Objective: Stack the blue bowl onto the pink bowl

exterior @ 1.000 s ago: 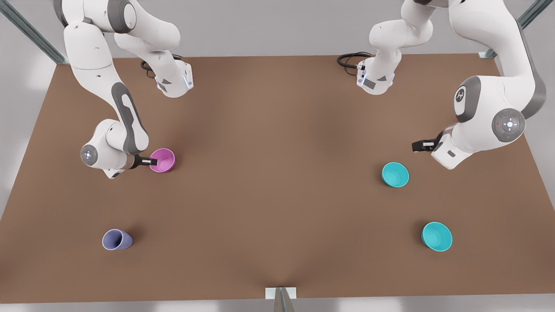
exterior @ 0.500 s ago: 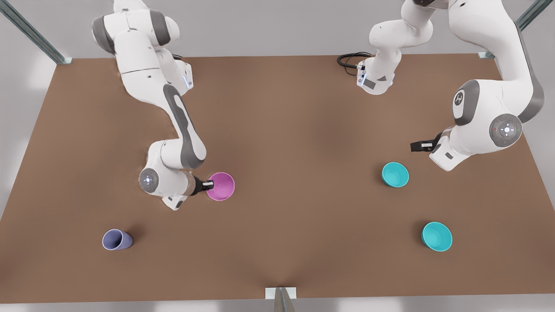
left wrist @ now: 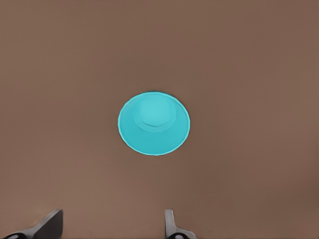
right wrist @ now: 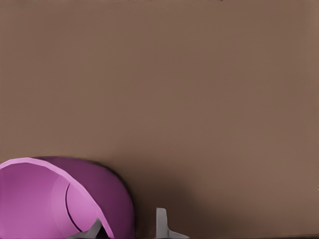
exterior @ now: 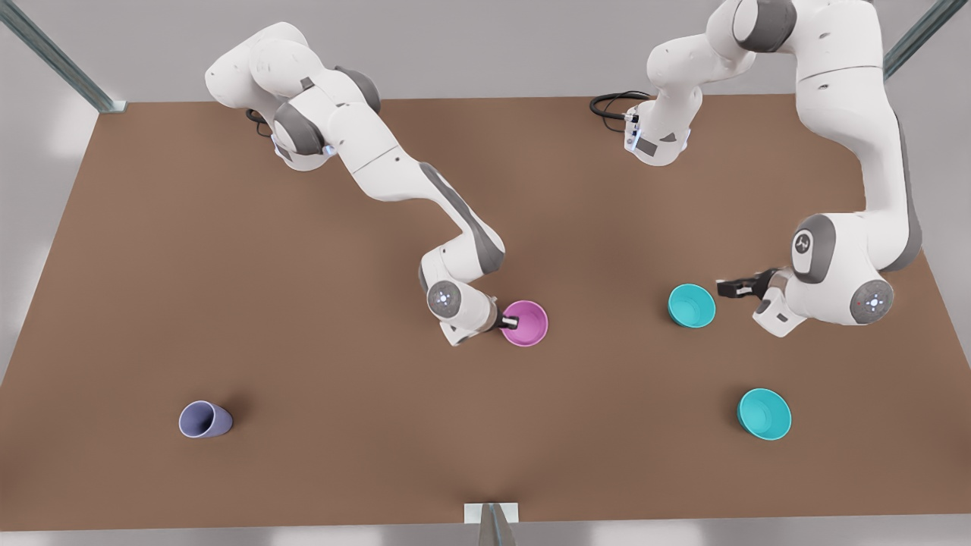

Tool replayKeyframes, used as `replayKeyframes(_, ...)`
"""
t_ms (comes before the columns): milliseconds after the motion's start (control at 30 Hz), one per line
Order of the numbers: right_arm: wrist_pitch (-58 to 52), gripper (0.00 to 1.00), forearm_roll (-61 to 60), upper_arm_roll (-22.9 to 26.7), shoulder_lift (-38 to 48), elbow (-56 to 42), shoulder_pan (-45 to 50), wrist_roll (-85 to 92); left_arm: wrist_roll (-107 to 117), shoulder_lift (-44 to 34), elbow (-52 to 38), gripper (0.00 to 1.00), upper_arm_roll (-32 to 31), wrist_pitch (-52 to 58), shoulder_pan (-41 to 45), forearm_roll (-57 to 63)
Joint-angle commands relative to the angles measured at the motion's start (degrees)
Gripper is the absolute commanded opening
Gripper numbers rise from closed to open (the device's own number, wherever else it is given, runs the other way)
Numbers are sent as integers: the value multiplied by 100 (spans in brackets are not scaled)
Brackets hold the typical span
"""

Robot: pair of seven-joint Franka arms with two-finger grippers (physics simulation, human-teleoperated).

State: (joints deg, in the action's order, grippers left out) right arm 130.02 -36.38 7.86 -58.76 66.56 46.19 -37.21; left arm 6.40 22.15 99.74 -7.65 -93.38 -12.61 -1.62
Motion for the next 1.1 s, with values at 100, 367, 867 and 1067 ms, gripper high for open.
replayKeyframes(100, 7, 100, 25, 31, 610, 155, 48, -3601, -2203, 484, 1082, 100, 221, -3028, -75, -462)
replayKeyframes(367, -4027, 100, 1370, 1630, 2220, 1765, -2113, 3243, -2468, 642, 1505, 100, 238, -3098, -75, -479)
replayKeyframes(867, -5417, 100, 3480, 1551, 5287, 1720, -2343, 4670, -1905, 203, 1381, 21, 229, -2879, 337, -1718)
replayKeyframes(1067, -5443, 100, 3462, 1551, 5278, 1729, -2343, 4670, 1680, 790, -261, 21, -78, -2466, 2403, -1692)
